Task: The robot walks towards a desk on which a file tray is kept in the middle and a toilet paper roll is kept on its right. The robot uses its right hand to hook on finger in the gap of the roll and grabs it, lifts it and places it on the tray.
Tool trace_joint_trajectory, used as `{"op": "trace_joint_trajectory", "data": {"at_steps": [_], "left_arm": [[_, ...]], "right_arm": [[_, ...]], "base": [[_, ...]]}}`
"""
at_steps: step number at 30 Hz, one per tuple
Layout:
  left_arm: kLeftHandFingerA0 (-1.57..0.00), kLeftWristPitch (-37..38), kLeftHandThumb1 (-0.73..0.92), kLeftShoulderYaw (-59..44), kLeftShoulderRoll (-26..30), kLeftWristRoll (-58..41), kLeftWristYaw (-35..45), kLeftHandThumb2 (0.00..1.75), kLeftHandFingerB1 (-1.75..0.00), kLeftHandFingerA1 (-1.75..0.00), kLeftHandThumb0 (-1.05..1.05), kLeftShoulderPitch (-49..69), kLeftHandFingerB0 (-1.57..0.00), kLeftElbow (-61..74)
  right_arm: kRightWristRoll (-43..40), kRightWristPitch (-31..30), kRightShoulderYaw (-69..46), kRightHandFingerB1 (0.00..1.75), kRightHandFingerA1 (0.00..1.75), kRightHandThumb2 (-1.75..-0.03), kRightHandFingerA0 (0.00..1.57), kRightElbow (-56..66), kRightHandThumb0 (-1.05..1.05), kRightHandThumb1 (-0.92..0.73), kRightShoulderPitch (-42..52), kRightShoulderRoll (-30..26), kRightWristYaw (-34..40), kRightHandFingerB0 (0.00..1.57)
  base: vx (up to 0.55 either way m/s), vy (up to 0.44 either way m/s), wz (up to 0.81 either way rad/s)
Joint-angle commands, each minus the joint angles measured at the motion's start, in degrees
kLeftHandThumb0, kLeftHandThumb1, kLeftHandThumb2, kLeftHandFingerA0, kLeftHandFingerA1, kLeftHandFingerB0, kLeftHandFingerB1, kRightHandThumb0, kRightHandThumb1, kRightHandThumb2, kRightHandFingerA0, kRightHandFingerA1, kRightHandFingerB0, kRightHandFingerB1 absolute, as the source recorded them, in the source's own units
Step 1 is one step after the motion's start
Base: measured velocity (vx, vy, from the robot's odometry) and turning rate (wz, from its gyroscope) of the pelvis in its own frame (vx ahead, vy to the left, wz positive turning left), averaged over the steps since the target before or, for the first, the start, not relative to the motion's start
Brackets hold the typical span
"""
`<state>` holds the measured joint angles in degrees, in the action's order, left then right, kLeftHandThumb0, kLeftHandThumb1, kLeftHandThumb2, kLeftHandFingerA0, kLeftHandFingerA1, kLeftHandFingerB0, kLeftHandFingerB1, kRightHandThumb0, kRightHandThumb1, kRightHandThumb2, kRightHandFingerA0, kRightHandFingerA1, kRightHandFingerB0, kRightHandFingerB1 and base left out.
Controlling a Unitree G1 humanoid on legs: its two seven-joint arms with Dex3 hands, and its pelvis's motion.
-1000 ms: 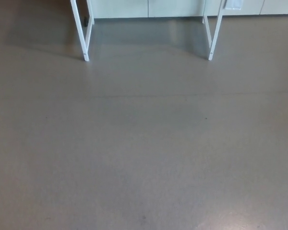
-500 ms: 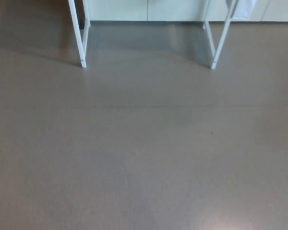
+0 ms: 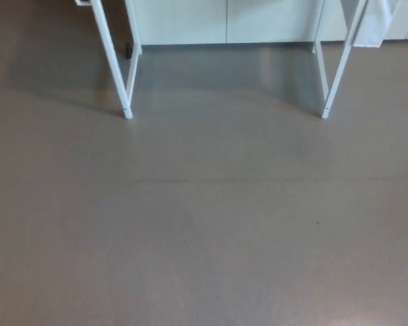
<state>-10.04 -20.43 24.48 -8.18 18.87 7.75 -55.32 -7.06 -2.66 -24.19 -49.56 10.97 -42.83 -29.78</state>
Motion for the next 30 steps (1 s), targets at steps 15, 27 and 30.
{"op": "trace_joint_trajectory", "data": {"at_steps": [15, 27, 30], "left_arm": [[-0.27, -2.9, 0.69, -5.2, 0.52, -3.07, -3.54, 1.02, -0.47, -0.6, -0.71, 1.61, -0.16, 0.49], [-0.42, -2.97, 0.85, -4.11, 0.15, -2.31, -4.45, 0.66, -0.35, -0.86, -0.72, 3.85, -0.27, 3.03], [-0.37, -4.15, 0.87, -4.45, -0.18, -3.76, -2.53, 0.66, -0.34, -0.73, -0.72, 5.57, -0.24, 6.8]], "right_arm": [[0.5, 5.67, 2.3, 0.51, 0.52, -0.9, 0.04, -3.5, -0.33, -0.36, 0.34, -0.54, -0.51, 0.0], [0.07, 8.22, 2.72, 0.26, 0.49, -0.57, 0.17, -4.45, -0.5, -0.48, 0.89, -0.27, -1.23, 0.07], [-2.51, 6.43, 0.81, 0.28, 0.33, -0.68, 0.01, -4.62, -0.48, -0.41, 0.53, 0.58, -2.57, 0.04]], "base": [[0.35, 0.054, -0.07], [0.4, -0.085, 0.18], [0.38, 0.092, -0.17]]}}
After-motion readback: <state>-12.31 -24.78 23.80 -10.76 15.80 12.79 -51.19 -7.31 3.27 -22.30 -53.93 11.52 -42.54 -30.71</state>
